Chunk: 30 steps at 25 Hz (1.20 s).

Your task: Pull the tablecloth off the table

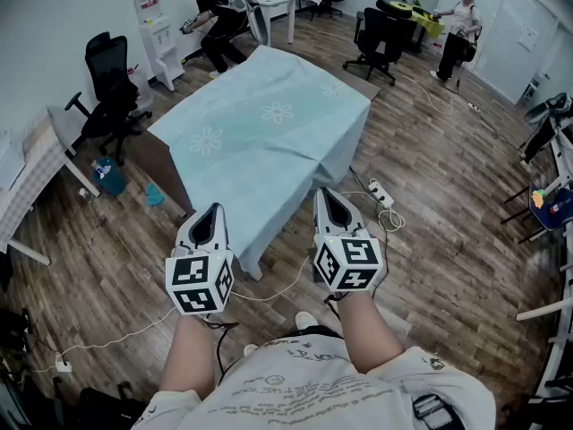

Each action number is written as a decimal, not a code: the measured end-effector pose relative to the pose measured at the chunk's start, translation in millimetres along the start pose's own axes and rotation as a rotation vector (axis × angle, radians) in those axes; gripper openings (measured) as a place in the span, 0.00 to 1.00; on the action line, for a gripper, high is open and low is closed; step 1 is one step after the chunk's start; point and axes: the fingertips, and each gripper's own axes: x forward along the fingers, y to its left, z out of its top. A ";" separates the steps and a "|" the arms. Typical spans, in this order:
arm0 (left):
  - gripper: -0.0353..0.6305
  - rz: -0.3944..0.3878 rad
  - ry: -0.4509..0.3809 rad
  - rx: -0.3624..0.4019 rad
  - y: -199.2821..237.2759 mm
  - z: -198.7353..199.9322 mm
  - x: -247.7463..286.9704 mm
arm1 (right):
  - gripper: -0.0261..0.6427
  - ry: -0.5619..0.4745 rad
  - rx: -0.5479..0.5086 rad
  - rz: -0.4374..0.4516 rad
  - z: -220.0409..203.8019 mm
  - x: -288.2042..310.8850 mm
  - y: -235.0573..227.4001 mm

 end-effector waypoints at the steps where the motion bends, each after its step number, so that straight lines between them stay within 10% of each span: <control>1: 0.07 -0.008 0.007 -0.007 5.3 0.4 -3.3 | 0.06 0.003 0.004 -0.002 -1.9 -1.8 7.0; 14: 0.07 -0.047 0.017 -0.017 10.4 5.8 -2.9 | 0.06 -0.028 0.033 -0.011 1.9 -2.4 21.2; 30: 0.07 -0.003 0.017 -0.044 -80.7 9.9 82.4 | 0.06 0.017 -0.078 0.033 13.4 16.3 -97.3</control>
